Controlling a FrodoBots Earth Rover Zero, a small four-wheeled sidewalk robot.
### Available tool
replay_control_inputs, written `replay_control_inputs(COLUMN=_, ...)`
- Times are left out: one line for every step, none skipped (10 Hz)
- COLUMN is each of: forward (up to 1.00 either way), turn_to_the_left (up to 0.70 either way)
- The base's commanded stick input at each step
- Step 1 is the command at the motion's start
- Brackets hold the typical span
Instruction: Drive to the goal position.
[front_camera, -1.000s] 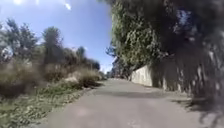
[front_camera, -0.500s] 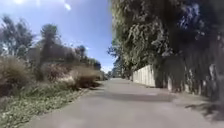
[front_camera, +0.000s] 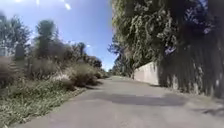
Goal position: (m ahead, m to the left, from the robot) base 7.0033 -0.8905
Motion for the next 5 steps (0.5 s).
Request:
replay_control_inputs(forward=1.00, turn_to_the_left=0.00)
replay_control_inputs(forward=1.00, turn_to_the_left=0.00)
replay_control_inputs(forward=1.00, turn_to_the_left=0.00)
replay_control_inputs(forward=1.00, turn_to_the_left=0.00)
replay_control_inputs(forward=1.00, turn_to_the_left=0.00)
